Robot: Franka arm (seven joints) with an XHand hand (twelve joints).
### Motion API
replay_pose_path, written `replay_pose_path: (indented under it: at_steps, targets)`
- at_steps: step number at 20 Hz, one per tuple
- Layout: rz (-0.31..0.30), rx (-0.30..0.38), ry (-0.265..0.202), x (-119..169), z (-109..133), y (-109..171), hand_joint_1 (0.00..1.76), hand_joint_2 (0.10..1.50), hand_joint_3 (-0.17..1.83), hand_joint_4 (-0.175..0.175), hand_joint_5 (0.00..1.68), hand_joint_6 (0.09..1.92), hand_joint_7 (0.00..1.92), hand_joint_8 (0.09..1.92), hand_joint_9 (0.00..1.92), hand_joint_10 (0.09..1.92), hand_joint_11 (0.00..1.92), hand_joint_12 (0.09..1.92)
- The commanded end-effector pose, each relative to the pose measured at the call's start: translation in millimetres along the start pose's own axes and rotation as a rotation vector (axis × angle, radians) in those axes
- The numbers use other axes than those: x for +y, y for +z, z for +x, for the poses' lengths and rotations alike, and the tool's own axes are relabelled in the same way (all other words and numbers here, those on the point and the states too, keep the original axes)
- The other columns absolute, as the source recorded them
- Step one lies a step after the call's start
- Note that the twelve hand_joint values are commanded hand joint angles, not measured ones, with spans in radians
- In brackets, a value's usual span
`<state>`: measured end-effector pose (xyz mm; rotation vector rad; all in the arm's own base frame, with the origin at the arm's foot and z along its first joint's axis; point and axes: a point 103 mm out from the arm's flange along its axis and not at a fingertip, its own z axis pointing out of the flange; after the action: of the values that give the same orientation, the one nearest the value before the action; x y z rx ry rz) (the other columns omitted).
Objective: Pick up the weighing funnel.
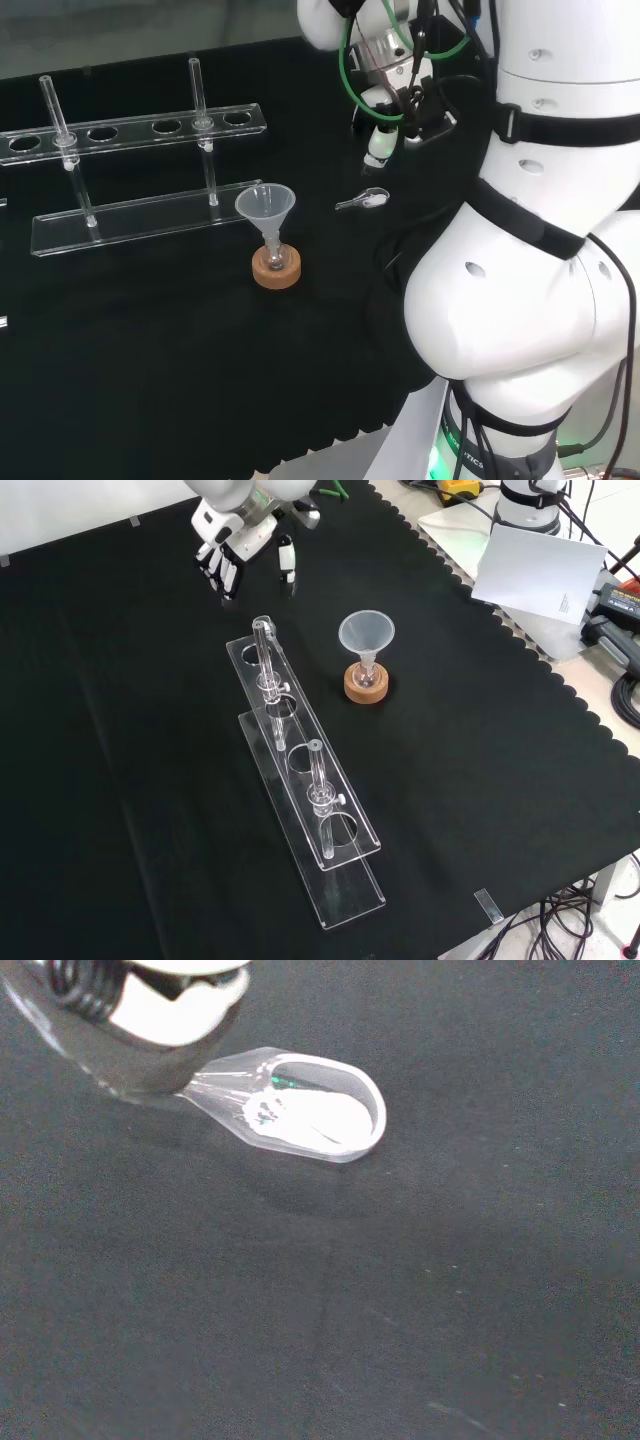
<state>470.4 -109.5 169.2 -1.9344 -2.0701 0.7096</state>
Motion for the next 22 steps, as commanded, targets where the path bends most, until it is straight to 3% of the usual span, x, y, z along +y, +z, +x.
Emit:
replay_pose_path:
  at_steps: [1, 5, 12, 14, 16, 22]
  targets:
    - [-0.003, 0.029, 0.013, 2.7, 7.0, 1.2, 0.93, 0.63, 0.09, 0.102, 0.67, 0.09, 0.84, 0.32, 0.47, 0.57, 0.00, 1.35]
    - [0.055, 0.033, 0.009, 3.2, 16.6, 14.2, 0.93, 0.63, 0.10, 0.103, 0.68, 0.09, 0.86, 0.32, 0.48, 0.57, 0.00, 1.35]
    - [0.051, 0.037, 0.059, 0.6, 21.3, 29.1, 0.93, 0.63, 0.11, 0.101, 0.69, 0.09, 0.87, 0.32, 0.49, 0.56, 0.00, 1.35]
    - [0.039, 0.047, 0.073, 0.7, 21.6, 32.2, 0.93, 0.63, 0.12, 0.101, 0.69, 0.09, 0.87, 0.31, 0.49, 0.56, 0.00, 1.36]
    - [-0.013, 0.062, 0.109, -0.8, 23.1, 37.9, 0.93, 0.60, 0.17, 0.110, 0.72, 0.09, 0.90, 0.29, 0.51, 0.54, 0.00, 1.41]
    - [-0.081, 0.035, 0.144, 1.5, 26.4, 47.8, 0.94, 0.45, 0.51, 0.135, 0.82, 0.09, 0.98, 0.24, 0.58, 0.50, 0.00, 1.43]
